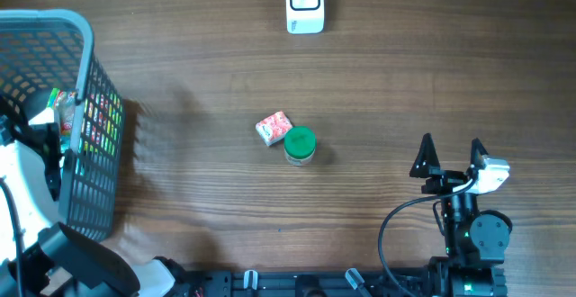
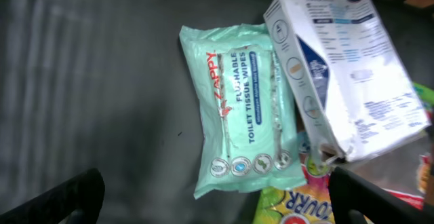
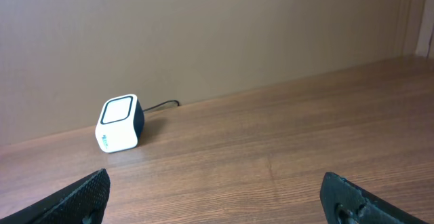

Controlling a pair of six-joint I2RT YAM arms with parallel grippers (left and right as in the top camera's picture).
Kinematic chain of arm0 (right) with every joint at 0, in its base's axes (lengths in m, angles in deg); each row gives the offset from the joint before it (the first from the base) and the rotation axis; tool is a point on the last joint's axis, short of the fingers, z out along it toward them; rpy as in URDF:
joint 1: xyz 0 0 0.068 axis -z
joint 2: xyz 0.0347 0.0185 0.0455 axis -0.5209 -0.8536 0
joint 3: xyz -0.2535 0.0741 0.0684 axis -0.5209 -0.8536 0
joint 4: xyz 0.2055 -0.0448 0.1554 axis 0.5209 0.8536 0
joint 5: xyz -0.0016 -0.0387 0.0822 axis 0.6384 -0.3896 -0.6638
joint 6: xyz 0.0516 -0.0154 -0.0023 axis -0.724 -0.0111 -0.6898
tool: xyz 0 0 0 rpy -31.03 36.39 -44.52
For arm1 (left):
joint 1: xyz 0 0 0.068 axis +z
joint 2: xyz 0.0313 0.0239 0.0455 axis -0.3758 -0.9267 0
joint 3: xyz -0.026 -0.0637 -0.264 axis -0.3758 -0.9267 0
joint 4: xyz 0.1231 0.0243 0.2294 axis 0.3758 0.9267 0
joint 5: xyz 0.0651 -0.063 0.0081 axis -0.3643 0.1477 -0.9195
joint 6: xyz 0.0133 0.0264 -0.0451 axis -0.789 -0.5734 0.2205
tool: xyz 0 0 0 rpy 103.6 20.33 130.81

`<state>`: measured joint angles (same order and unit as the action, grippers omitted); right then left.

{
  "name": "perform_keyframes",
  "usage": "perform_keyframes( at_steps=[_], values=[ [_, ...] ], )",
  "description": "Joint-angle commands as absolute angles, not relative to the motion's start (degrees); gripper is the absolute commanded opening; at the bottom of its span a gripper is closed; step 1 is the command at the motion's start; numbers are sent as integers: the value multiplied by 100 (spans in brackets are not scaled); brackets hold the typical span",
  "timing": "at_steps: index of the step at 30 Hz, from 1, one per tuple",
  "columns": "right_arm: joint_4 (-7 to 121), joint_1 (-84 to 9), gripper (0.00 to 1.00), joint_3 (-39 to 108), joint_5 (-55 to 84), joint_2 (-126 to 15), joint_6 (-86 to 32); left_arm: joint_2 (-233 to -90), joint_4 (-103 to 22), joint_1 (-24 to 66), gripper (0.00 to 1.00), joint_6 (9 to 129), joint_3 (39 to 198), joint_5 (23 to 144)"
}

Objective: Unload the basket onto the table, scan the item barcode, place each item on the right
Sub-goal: 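Reach the left gripper into the basket and grasp the mint Zappy wipes pack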

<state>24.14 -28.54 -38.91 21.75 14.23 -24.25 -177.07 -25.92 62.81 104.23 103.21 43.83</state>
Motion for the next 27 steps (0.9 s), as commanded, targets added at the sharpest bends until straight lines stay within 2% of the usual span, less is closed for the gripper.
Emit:
perform_keyframes(
  at_steps=[1, 9, 11, 12, 15, 17, 20, 21, 23, 24, 25, 26, 27],
  values=[
    [2384, -2832, 100, -3897, 2249, 1458, -2506, -17934, -2793, 6313, 100, 10451, 10183, 4377],
    [2384, -2832, 99, -3897, 2249, 1458, -2506, -18666, -3248, 6313, 99, 10451, 10183, 4278],
    [2384, -2832, 100, -3897, 2249, 1458, -2508, -18739, -3300, 6346, 93, 10447, 10183, 4235],
    [2384, -2832, 100, -3897, 2249, 1458, -2506, -18749, -3300, 6362, 88, 10403, 10183, 4235],
    [2384, -2832, 100, -3897, 2249, 1458, -2508, -18760, -3267, 6438, 46, 10405, 10183, 4132],
    [2384, -2832, 100, -3897, 2249, 1458, -2506, -18758, -3237, 6447, 28, 10405, 10122, 3962],
    [2384, -2832, 100, -3897, 2249, 1458, -2506, -18758, -3331, 6449, 16, 10412, 9777, 3889],
    [2384, -2832, 100, -3897, 2249, 1458, -2506, -18758, -3374, 6447, 15, 10414, 9689, 3889],
    [2384, -2832, 100, -3897, 2249, 1458, -2510, -18760, -3433, 6447, 18, 10462, 9510, 3889],
    [2384, -2832, 100, -3897, 2249, 1458, -2506, -18760, -3436, 6447, 32, 10554, 9431, 3876],
    [2384, -2832, 100, -3897, 2249, 1458, -2508, -18760, -3464, 6447, 59, 10561, 9388, 3865],
    [2384, -2832, 100, -3897, 2249, 1458, -2510, -18760, -3554, 6449, 79, 10561, 9355, 3865],
    [2384, -2832, 100, -3897, 2249, 1458, -2508, -18760, -3608, 6447, 82, 10561, 9331, 3868]
  ],
)
